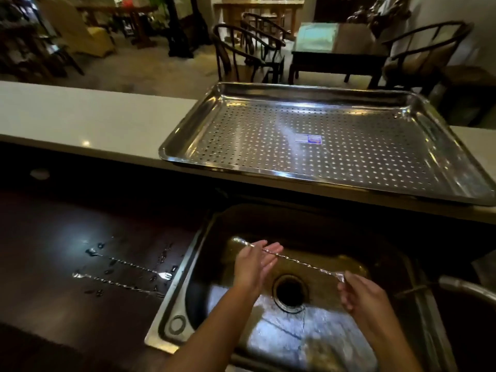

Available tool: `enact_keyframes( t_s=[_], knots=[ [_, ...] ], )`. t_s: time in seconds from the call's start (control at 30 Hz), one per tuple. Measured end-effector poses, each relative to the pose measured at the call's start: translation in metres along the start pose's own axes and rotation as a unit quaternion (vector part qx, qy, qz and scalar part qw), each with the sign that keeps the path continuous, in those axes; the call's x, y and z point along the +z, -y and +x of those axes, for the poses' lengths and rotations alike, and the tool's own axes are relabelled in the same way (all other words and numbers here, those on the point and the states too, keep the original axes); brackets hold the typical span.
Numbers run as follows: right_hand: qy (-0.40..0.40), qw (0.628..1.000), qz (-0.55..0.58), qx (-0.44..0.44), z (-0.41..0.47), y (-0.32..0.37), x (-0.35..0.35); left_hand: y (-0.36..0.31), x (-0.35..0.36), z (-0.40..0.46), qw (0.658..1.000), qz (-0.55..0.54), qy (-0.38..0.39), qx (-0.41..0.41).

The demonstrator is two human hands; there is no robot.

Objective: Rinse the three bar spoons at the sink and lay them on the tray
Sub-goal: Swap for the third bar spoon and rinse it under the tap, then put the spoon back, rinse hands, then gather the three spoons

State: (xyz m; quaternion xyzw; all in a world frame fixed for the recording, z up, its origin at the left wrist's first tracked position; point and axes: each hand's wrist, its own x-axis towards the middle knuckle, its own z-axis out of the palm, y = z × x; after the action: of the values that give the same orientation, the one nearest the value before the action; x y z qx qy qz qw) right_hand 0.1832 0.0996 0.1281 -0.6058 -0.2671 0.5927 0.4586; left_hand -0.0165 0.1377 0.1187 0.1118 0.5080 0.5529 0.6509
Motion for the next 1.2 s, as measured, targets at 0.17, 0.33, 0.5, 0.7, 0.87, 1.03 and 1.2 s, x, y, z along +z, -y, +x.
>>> enact_keyframes(
  t_s=[0.17,0.33,0.5,0.7,0.87,1.03,1.2],
  knots=[
    [0.08,0.99,-0.113,-0.031,0.001,-0.003,0.067,-0.041,-0.055,0.016,0.997,-0.022,-0.064,0.024],
    [0.134,0.96,-0.24,-0.049,0.015,-0.021,0.15,-0.096,-0.123,0.038,0.987,-0.003,-0.156,0.031],
    [0.159,0.928,-0.33,-0.072,0.033,-0.056,0.238,-0.141,-0.198,0.058,0.966,0.064,-0.247,0.051],
    [0.161,0.883,-0.426,-0.11,0.046,-0.091,0.31,-0.172,-0.275,0.091,0.933,0.148,-0.326,0.025],
    [0.139,0.831,-0.522,-0.134,0.055,-0.111,0.336,-0.187,-0.303,0.108,0.927,0.194,-0.321,-0.004],
    [0.072,0.762,-0.623,-0.159,0.056,-0.123,0.348,-0.193,-0.309,0.117,0.927,0.194,-0.319,-0.026],
    [0.048,0.741,-0.646,-0.173,0.055,-0.129,0.352,-0.193,-0.31,0.118,0.934,0.166,-0.315,-0.042]
  ],
)
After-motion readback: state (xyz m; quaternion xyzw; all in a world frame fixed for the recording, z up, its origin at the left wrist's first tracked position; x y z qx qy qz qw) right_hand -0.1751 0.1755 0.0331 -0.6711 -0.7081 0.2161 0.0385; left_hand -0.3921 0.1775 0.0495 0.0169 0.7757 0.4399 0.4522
